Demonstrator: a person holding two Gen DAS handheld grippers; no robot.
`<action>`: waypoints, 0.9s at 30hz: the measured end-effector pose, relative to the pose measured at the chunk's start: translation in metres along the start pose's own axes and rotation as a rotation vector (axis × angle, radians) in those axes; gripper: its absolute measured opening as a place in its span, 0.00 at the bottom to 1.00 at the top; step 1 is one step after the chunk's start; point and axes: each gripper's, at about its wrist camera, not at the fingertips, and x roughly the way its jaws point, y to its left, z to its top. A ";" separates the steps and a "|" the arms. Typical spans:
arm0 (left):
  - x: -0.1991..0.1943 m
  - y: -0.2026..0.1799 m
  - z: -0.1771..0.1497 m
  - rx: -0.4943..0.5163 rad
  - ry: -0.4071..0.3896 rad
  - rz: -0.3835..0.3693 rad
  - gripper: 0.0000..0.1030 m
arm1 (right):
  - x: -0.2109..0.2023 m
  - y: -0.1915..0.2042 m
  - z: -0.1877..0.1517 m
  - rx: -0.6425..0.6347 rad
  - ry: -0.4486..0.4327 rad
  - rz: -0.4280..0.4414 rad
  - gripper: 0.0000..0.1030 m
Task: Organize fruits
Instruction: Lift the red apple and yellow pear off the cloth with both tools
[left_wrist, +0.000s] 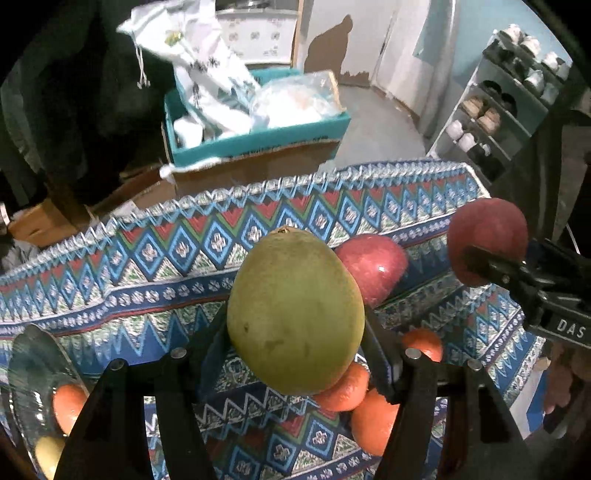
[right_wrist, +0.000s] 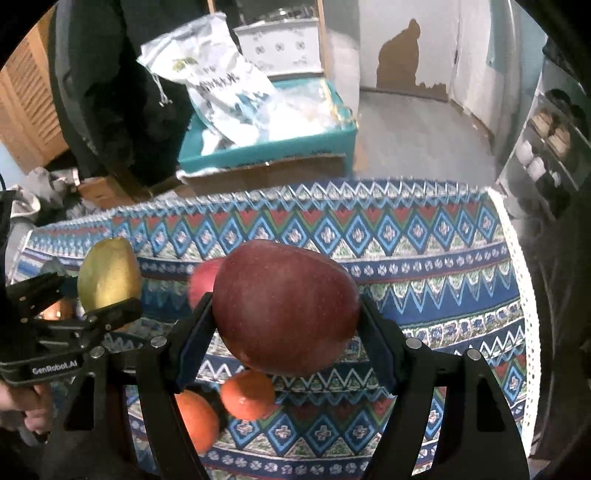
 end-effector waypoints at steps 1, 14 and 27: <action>-0.005 -0.001 0.001 0.004 -0.009 -0.003 0.66 | -0.006 0.003 0.002 -0.004 -0.011 0.003 0.72; -0.072 0.000 0.006 0.007 -0.130 -0.003 0.66 | -0.061 0.031 0.018 -0.051 -0.125 0.051 0.72; -0.127 0.012 0.000 0.000 -0.222 0.005 0.66 | -0.098 0.071 0.025 -0.133 -0.191 0.097 0.72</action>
